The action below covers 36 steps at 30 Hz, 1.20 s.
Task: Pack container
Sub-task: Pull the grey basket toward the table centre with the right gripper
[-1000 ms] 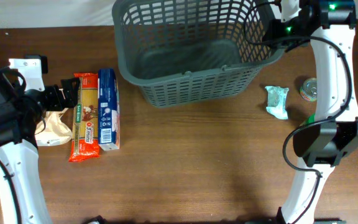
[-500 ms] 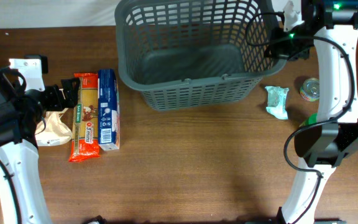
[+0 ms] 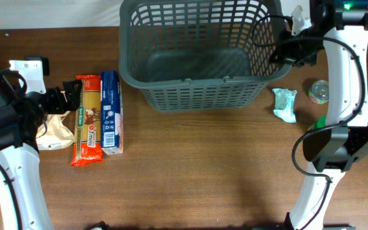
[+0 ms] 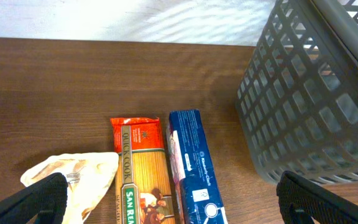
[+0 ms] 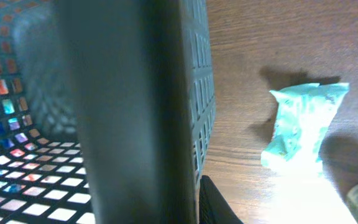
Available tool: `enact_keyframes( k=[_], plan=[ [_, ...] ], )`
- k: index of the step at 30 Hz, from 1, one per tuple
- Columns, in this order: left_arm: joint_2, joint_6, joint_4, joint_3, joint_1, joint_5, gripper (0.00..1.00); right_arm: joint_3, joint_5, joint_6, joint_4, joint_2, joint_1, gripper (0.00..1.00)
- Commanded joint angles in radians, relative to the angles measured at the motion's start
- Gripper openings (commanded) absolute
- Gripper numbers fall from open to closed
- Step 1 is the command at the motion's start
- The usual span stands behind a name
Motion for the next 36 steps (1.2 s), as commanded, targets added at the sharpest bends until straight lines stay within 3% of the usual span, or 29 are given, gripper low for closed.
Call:
enact_keyframes(
  k=[1, 21, 36],
  plan=[
    [0.005, 0.016, 0.002, 0.014, 0.006, 0.018, 0.99, -0.02, 0.047, 0.104, -0.018, 0.015, 0.017, 0.12],
    [0.005, 0.016, 0.002, 0.014, 0.006, 0.018, 0.99, -0.02, 0.138, 0.136, -0.015, 0.015, 0.014, 0.12],
    [0.005, 0.016, 0.001, 0.014, 0.006, 0.018, 0.99, -0.02, 0.184, 0.053, 0.027, 0.015, 0.014, 0.12]
  ],
)
